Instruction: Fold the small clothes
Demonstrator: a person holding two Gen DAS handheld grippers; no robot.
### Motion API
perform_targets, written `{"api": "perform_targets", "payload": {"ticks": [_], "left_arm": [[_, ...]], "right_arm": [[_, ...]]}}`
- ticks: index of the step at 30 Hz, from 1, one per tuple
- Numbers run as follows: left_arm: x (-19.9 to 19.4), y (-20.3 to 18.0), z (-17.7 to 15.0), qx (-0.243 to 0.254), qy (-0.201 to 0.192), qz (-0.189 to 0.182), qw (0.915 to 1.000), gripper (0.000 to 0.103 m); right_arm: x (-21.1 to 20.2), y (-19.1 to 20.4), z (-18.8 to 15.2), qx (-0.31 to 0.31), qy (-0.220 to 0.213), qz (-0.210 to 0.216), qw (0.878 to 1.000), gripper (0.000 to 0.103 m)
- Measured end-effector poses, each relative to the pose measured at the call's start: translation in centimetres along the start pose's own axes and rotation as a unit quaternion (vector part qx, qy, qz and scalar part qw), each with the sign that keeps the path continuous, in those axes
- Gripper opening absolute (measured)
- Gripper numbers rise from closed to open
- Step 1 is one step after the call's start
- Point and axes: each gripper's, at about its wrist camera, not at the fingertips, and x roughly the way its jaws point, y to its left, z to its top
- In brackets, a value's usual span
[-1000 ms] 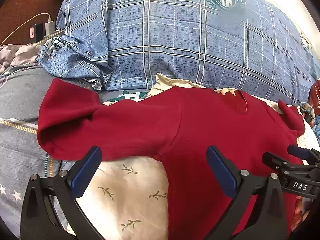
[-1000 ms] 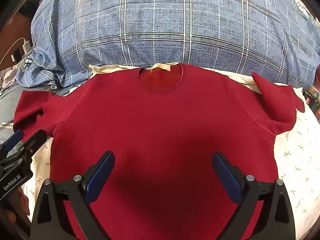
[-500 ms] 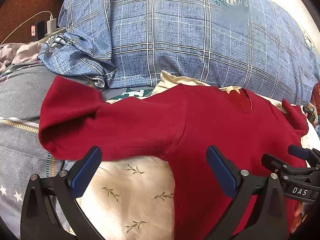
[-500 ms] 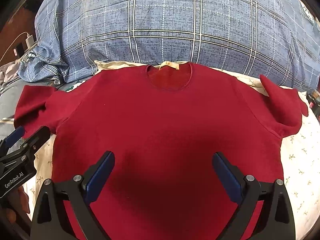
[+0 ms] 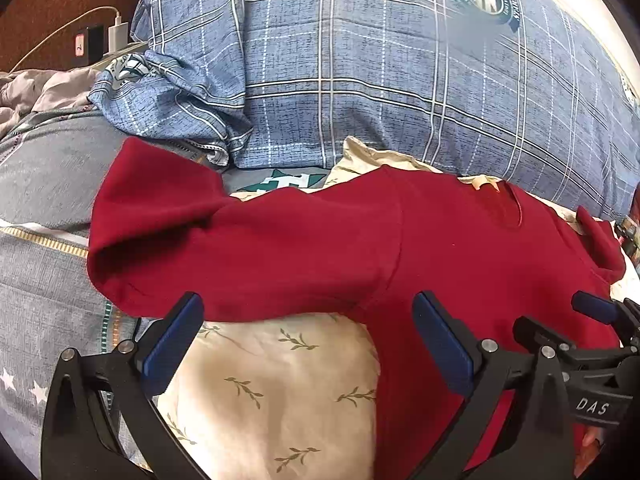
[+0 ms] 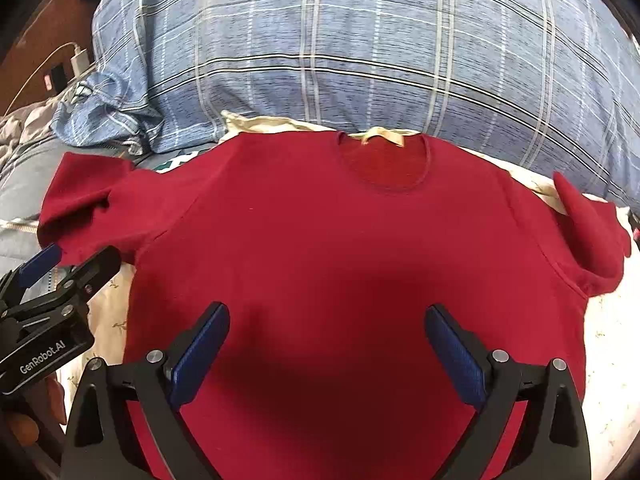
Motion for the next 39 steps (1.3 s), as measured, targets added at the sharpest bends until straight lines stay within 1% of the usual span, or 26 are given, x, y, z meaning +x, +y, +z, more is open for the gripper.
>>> {"api": "perform_targets", "payload": {"ticks": [5,7,8,10,11,14,15,16,17,18,19,20,21,22,23,24,27,30,32,36,39], "left_arm": [[0.3,1.2,0.2,-0.006,0.005,0.013,0.9999,0.103],[0.3,2.2,0.5,-0.012,0.005,0.027,0.9996,0.103],[0.3,2.9,0.6,-0.016,0.003,0.040,0.9991,0.103],[0.2,4.7,1.0,-0.030,-0.001,0.067,0.9973,0.103],[0.2,5.9,1.2,-0.044,0.001,0.080,0.9958,0.103],[0.5,8.7,1.5,-0.088,0.012,0.102,0.9908,0.103],[0.7,9.6,1.6,-0.104,0.016,0.108,0.9886,0.103],[0.9,10.3,1.6,-0.115,0.021,0.112,0.9868,0.103],[1.3,11.0,1.7,-0.124,0.027,0.119,0.9846,0.103],[1.4,11.3,1.7,-0.126,0.028,0.121,0.9842,0.103],[1.4,11.3,1.7,-0.121,0.024,0.121,0.9849,0.103],[1.4,11.0,1.8,-0.111,0.020,0.133,0.9847,0.103],[1.5,10.9,1.8,-0.102,0.020,0.144,0.9842,0.103],[1.7,10.8,1.9,-0.092,0.022,0.154,0.9835,0.103],[1.9,10.8,1.9,-0.086,0.024,0.160,0.9831,0.103],[1.8,10.9,2.0,-0.084,0.023,0.160,0.9833,0.103],[1.1,11.4,2.2,-0.090,0.012,0.159,0.9831,0.103],[0.4,11.8,2.2,-0.087,0.002,0.173,0.9810,0.103],[0.3,12.2,2.3,-0.087,0.000,0.180,0.9798,0.103],[0.5,12.5,2.3,-0.087,0.005,0.181,0.9796,0.103],[0.7,12.3,2.3,-0.077,0.008,0.188,0.9792,0.103]], "right_arm": [[0.5,1.0,0.3,-0.010,0.001,0.006,1.000,0.099],[0.6,1.3,0.6,-0.011,-0.001,0.010,1.000,0.098],[0.6,1.5,0.9,-0.012,-0.004,0.019,1.000,0.097],[0.5,2.0,1.5,-0.012,-0.009,0.046,0.999,0.097],[0.5,2.4,2.0,-0.015,-0.012,0.063,0.998,0.097],[0.6,4.4,3.7,-0.042,-0.013,0.115,0.992,0.091],[0.7,5.1,4.3,-0.050,-0.015,0.128,0.990,0.091],[0.7,5.9,5.0,-0.056,-0.018,0.145,0.988,0.091],[0.9,6.9,5.8,-0.062,-0.017,0.169,0.984,0.088],[1.1,7.5,6.4,-0.066,-0.016,0.185,0.980,0.085],[1.2,8.6,7.0,-0.072,-0.015,0.208,0.975,0.082],[1.4,9.7,7.7,-0.080,-0.012,0.226,0.971,0.077],[1.8,10.8,8.1,-0.086,-0.010,0.237,0.968,0.072],[2.2,11.8,8.8,-0.092,-0.007,0.248,0.964,0.070],[2.9,12.7,9.5,-0.093,0.000,0.260,0.961,0.066],[3.6,13.4,10.2,-0.083,0.014,0.281,0.956,0.065],[6.1,14.3,11.5,-0.024,0.069,0.362,0.929,0.064],[9.1,15.9,12.4,0.020,0.119,0.418,0.900,0.064],[11.1,16.6,12.5,0.046,0.153,0.435,0.886,0.065],[13.9,18.1,12.0,0.077,0.198,0.461,0.862,0.064],[14.9,19.5,11.7,0.082,0.214,0.471,0.852,0.064]]}}
